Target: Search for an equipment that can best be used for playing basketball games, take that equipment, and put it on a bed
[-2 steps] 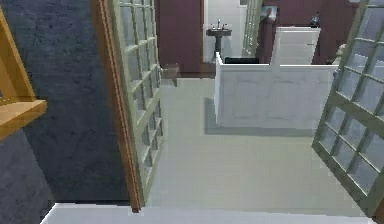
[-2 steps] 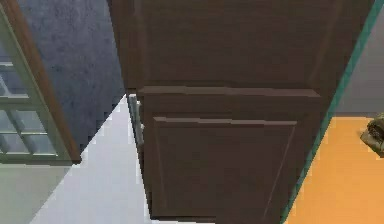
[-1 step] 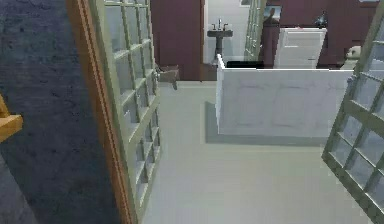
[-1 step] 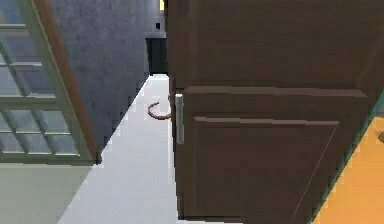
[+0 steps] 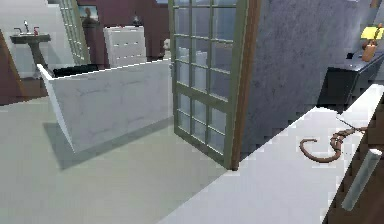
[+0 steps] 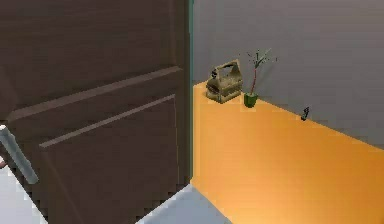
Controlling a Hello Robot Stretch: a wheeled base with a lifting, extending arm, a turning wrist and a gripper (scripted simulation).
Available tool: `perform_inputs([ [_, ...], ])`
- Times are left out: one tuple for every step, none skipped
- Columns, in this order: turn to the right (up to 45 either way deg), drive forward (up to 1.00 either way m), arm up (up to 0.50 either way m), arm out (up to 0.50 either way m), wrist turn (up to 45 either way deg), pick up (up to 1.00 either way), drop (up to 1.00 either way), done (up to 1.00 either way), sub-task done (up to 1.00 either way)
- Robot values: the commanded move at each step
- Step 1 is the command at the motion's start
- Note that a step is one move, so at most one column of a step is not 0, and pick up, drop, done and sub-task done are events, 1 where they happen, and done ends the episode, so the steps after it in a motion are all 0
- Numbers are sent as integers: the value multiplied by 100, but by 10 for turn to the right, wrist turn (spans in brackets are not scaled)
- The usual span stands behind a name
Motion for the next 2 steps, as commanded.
perform_inputs([
  [90,0,0,0,0,0,0,0,0],
  [0,45,0,0,0,0,0,0,0],
])
